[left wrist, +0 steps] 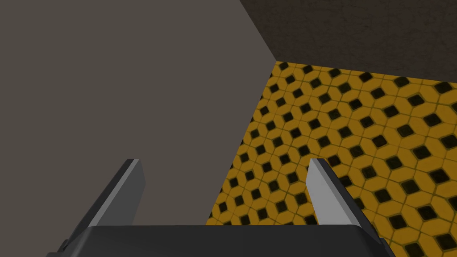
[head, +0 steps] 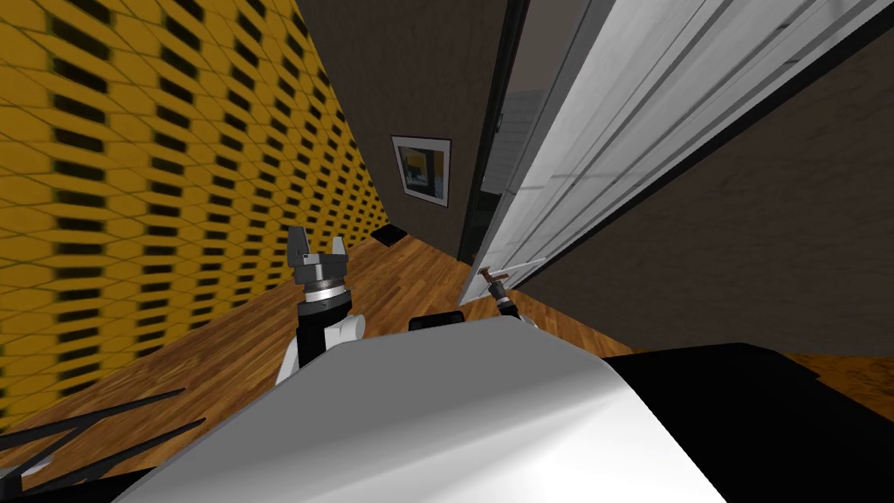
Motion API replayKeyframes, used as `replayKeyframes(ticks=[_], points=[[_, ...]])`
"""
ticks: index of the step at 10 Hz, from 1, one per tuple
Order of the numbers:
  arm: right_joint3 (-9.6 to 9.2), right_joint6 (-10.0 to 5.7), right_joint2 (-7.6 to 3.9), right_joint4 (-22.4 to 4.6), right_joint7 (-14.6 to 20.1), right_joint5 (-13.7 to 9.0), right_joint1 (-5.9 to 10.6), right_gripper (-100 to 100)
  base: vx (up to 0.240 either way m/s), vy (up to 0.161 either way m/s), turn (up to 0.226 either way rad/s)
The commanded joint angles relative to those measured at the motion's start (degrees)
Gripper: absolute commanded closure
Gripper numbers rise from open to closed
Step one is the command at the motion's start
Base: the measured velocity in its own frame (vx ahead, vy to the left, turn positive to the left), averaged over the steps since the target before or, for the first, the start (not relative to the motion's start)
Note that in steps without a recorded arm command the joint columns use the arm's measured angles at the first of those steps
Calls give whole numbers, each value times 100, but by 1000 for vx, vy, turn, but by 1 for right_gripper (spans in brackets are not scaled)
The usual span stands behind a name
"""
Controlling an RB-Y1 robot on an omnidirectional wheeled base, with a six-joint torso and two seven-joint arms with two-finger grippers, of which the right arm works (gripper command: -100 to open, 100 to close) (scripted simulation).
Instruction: Pull the door open
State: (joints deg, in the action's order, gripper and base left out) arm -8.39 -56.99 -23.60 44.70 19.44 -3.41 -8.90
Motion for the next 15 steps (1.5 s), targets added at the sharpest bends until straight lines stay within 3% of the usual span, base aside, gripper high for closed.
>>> replayKeyframes(ticks=[1, 4, 5, 10, 15], points=[[-173, 29, 19, -51, -43, -82, 125, 100, -82, -86, 58], [-449, 243, 22, 126, -194, -305, 189, 100, -75, -138, 64], [-412, 164, 40, 32, -148, -241, 181, 100, -14, -57, 57], [-355, -54, 7, -503, 38, -110, 526, 100, -173, 21, 161], [-261, -307, -48, -1100, 253, 27, 888, 100, -233, -100, 174]])
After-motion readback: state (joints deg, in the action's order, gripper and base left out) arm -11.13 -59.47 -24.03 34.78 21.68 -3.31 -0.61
